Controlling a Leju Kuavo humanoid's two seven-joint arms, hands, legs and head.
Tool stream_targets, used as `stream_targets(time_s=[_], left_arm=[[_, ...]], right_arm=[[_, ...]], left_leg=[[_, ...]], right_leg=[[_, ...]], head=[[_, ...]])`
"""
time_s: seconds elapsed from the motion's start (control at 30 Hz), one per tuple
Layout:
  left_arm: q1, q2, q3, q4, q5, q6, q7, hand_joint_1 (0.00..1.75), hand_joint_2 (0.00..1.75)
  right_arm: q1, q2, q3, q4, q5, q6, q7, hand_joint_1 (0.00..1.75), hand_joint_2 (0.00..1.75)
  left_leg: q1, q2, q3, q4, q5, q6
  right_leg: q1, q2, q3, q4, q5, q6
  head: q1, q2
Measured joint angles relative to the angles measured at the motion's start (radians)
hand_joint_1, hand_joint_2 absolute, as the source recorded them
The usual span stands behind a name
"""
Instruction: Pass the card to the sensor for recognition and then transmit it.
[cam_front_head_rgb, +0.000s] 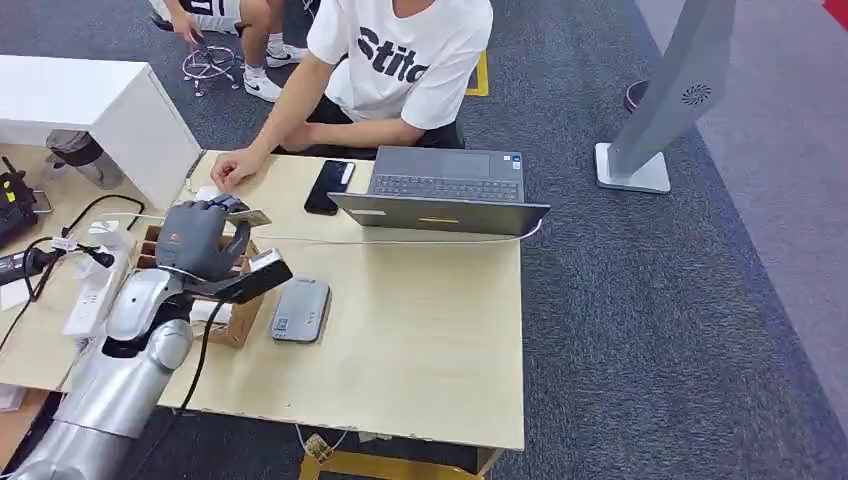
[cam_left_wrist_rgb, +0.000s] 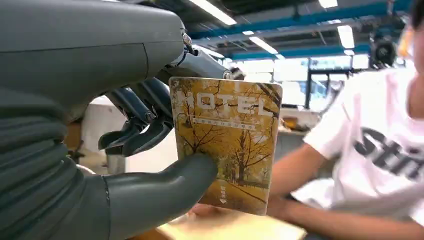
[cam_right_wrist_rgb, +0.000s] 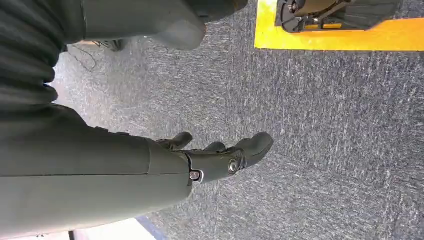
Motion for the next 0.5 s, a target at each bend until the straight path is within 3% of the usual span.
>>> stream_targets(time_s=[0.23, 0.5], left_arm=[[-0.004, -0.006, -0.105, 0.029, 0.002, -0.131, 0.045, 1.75, 1.75], [-0.003, 0.000, -0.160, 0.076, 0.018, -0.157, 0.059, 1.75, 1.75]], right_arm=[[0.000, 0.000, 0.000, 0.000, -0.011, 0.000, -0.006, 0.00, 1.75], [0.001, 0.000, 0.000, 0.000, -0.013, 0.002, -0.007, 0.00, 1.75]], left_leg=[[0.000, 0.000, 0.000, 0.000, 0.000, 0.000], [0.000, 0.000, 0.000, 0.000, 0.000, 0.000]], right_leg=[[0.000, 0.000, 0.000, 0.000, 0.000, 0.000], [0.000, 0.000, 0.000, 0.000, 0.000, 0.000]], head=[[0.000, 0.000], [0.000, 0.000]])
